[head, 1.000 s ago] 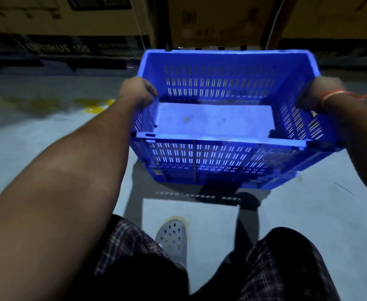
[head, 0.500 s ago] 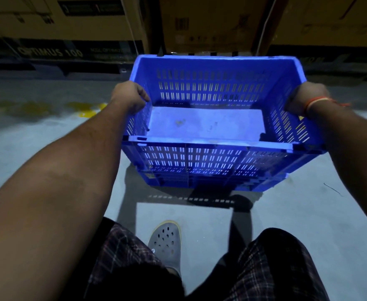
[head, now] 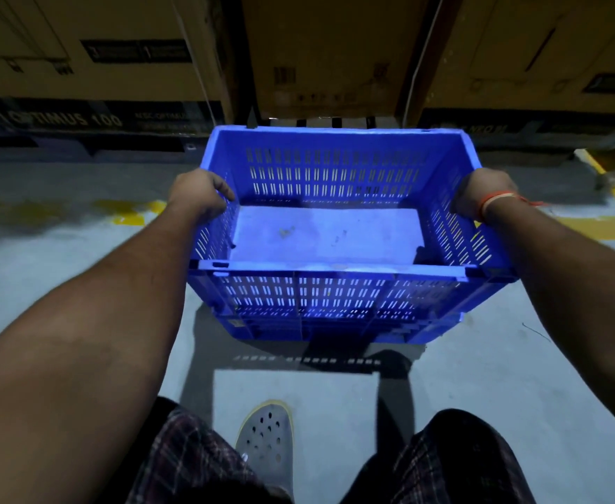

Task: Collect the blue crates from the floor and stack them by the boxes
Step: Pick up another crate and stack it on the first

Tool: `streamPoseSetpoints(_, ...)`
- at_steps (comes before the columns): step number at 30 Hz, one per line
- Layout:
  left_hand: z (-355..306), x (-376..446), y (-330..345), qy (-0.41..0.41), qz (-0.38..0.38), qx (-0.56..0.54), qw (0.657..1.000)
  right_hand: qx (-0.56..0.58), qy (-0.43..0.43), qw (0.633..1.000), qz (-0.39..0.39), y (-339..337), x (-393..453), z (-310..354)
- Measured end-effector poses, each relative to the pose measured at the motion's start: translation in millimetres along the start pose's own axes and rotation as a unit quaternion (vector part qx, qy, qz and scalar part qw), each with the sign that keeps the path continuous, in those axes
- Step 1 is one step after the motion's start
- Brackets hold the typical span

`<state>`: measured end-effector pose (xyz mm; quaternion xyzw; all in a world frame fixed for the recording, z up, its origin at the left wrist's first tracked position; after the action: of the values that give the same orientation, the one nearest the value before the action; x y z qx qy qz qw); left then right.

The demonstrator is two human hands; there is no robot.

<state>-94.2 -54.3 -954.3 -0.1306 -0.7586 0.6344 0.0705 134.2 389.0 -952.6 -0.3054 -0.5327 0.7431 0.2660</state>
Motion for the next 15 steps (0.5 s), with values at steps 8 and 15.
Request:
streamPoseSetpoints(8, 4.5, 0.9, 4.9, -0.011, 0.002, -0.007, 1.000, 0.005, 0.003, 1.000, 0.004, -1.0, -6.4, 2.1)
streamPoseSetpoints(15, 3.9, 2.3, 4.1, -0.012, 0.000, 0.013, 1.000, 0.023, 0.006, 1.000, 0.008, -0.1, -5.1, 2.0)
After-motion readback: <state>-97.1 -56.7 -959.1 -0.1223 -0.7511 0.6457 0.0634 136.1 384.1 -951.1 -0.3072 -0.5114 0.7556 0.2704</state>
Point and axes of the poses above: each hand's wrist, its own x-axis towards the middle knuckle, its own y-axis out of the palm, z = x × y, the point moved 10 cm from there along x, towards the middle knuckle, and after that the axes turned 11 degrees about x, right-handed, at the moved point
